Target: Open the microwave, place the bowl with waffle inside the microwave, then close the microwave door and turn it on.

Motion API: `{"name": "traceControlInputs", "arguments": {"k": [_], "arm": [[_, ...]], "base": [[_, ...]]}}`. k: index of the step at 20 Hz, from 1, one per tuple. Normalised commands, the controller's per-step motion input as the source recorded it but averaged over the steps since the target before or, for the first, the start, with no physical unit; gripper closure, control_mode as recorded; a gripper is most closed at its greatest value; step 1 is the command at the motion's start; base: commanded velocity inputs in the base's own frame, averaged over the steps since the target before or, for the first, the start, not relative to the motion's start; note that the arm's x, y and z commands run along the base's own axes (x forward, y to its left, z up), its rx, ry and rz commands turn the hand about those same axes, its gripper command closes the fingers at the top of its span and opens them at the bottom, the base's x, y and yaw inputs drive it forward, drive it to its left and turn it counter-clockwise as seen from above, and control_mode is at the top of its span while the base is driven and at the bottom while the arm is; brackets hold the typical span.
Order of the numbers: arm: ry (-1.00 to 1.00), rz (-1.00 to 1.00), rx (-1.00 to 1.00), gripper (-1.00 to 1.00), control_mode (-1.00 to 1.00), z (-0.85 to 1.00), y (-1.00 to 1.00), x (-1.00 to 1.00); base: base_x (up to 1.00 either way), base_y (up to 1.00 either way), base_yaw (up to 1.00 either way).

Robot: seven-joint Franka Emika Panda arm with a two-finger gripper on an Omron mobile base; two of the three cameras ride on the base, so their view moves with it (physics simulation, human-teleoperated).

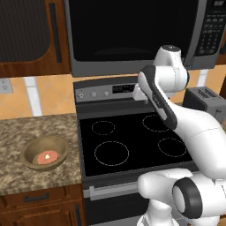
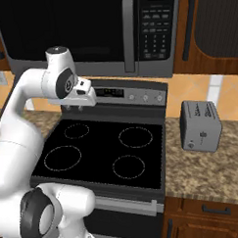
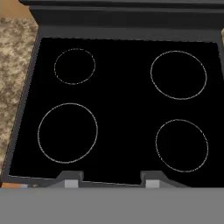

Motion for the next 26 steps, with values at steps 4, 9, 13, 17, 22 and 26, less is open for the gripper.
{"name": "traceControlInputs", "arguments": {"k": [4,9,13,17,22,26], "arm": [[-0.2,0.01,0.0,-1.0,-1.0,0.14,0.0,-0.44],[-0.54,0.02,0.0,-1.0,-1.0,0.57,-0.38,-0.47],[-0.59,0.0,0.03,-1.0,-1.0,0.71,-0.75,0.04],[-0.39,-0.02,0.08,-1.0,-1.0,0.73,-0.76,0.06],[-0.03,-0.01,0.12,-1.0,-1.0,0.13,-0.69,0.17],[-0.04,0.0,0.14,-1.0,-1.0,0.42,-0.5,0.01]], "base": [[0.0,0.0,0.0],[0.0,0.0,0.0],[0.0,0.0,0.0],[0.0,0.0,0.0],[0.0,0.0,0.0],[0.0,0.0,0.0]]}}
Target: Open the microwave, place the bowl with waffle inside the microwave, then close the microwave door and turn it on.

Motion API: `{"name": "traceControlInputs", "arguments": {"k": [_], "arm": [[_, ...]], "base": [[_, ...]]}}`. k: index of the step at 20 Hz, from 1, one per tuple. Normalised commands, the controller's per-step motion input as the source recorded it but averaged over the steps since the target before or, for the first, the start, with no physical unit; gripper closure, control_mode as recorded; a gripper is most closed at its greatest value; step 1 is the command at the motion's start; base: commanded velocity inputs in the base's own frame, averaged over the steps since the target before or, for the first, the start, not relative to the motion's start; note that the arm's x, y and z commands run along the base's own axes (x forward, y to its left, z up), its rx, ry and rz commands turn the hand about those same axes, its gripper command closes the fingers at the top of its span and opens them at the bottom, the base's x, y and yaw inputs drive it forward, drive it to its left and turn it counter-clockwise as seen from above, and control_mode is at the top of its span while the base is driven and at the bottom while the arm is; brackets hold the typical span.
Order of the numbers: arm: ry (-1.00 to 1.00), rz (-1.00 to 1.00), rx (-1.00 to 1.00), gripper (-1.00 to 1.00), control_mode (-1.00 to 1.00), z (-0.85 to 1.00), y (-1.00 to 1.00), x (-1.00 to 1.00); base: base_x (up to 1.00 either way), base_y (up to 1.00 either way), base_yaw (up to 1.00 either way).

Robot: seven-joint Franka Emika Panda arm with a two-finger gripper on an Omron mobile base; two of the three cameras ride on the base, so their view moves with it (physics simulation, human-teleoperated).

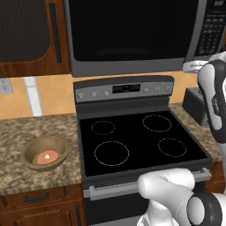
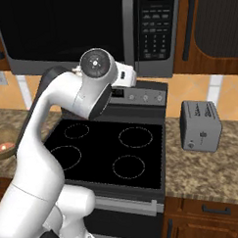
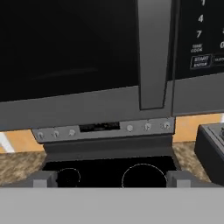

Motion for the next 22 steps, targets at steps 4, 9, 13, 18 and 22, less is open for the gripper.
{"name": "traceControlInputs", "arguments": {"k": [4,9,13,18,22], "arm": [[-0.2,0.0,0.01,-1.0,-1.0,0.41,-0.12,0.0],[-0.2,0.0,0.0,-1.0,-1.0,0.4,-0.01,0.2],[0.0,0.0,0.0,-1.0,-1.0,0.34,-0.05,0.39],[0.02,0.0,0.0,-1.0,-1.0,0.22,-0.17,0.41],[0.04,0.0,0.0,-1.0,-1.0,0.11,-0.15,0.42]], "base": [[0.0,0.0,0.0],[0.0,0.0,0.0],[0.0,0.0,0.0],[0.0,0.0,0.0],[0.0,0.0,0.0]]}}
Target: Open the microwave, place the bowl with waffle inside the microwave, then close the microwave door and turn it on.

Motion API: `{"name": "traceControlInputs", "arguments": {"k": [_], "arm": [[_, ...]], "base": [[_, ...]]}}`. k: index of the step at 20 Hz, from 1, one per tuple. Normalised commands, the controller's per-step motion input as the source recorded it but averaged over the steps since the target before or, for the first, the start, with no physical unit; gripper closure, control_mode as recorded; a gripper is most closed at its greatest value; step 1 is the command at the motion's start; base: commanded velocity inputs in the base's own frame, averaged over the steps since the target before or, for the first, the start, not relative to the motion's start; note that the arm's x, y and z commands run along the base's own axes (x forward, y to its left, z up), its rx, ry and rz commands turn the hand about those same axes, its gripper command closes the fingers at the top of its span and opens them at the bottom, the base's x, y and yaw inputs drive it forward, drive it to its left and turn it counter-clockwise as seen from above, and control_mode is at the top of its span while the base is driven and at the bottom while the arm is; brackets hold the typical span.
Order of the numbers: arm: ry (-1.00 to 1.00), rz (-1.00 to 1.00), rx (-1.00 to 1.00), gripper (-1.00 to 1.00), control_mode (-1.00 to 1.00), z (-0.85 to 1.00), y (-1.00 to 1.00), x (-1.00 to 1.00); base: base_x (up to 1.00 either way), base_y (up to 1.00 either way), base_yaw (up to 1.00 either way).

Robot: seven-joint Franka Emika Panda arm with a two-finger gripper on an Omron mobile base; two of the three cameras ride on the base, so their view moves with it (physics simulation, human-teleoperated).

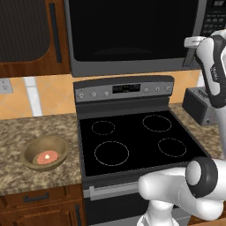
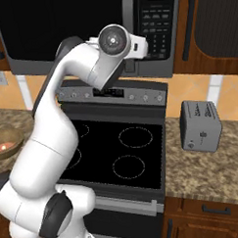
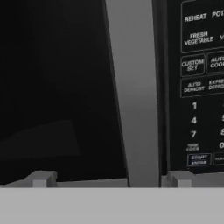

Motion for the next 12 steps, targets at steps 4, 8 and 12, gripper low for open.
{"name": "traceControlInputs", "arguments": {"k": [4,8,12], "arm": [[0.07,0.0,0.0,-1.0,-1.0,0.0,-0.14,0.52],[0.07,0.0,0.0,-1.0,-1.0,0.0,-0.15,0.66],[0.02,0.03,0.01,-1.0,-1.0,0.0,-0.24,0.72]], "base": [[0.0,0.0,0.0],[0.0,0.0,0.0],[0.0,0.0,0.0]]}}
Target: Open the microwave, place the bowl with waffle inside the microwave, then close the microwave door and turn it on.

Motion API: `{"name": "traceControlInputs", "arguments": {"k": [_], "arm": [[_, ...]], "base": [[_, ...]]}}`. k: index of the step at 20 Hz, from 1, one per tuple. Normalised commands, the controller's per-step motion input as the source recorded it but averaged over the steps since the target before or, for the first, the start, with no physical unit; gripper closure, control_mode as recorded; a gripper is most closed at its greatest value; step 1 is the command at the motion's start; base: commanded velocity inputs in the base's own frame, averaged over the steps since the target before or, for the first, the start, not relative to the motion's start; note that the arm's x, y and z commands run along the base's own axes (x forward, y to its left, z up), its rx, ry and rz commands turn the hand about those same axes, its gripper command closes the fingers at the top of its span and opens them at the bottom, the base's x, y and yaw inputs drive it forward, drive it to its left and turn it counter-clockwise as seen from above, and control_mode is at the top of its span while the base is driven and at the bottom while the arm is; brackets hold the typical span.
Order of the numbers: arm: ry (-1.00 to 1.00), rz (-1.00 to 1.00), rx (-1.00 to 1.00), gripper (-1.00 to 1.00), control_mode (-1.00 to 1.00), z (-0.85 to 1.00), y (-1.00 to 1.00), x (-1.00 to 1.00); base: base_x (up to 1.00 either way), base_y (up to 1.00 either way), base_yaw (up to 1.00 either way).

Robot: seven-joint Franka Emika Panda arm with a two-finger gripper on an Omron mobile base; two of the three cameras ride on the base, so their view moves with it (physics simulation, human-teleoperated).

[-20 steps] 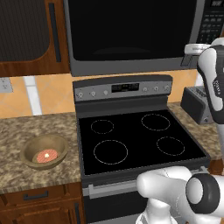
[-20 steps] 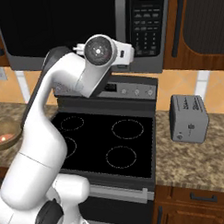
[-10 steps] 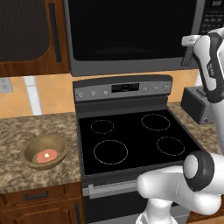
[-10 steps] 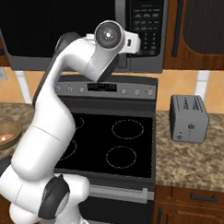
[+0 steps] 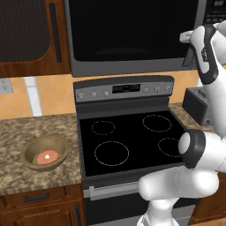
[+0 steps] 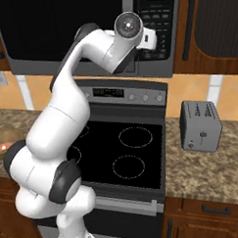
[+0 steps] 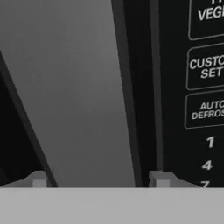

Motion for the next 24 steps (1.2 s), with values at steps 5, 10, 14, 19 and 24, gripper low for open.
{"name": "traceControlInputs", "arguments": {"k": [5,10,14,19,24], "arm": [[0.0,0.06,0.01,-1.0,-1.0,-0.02,-0.3,0.72],[-0.07,0.0,0.0,1.0,-1.0,-0.22,0.3,0.38],[-0.35,-0.1,0.0,1.0,-1.0,-0.19,0.86,-0.15],[-0.37,-0.27,0.0,1.0,-1.0,-0.33,1.0,-0.31],[-0.24,-0.45,0.0,1.0,-1.0,-0.13,0.84,-0.96]], "base": [[0.0,0.0,0.0],[0.0,0.0,0.0],[0.0,0.0,0.0],[0.0,0.0,0.0],[0.0,0.0,0.0]]}}
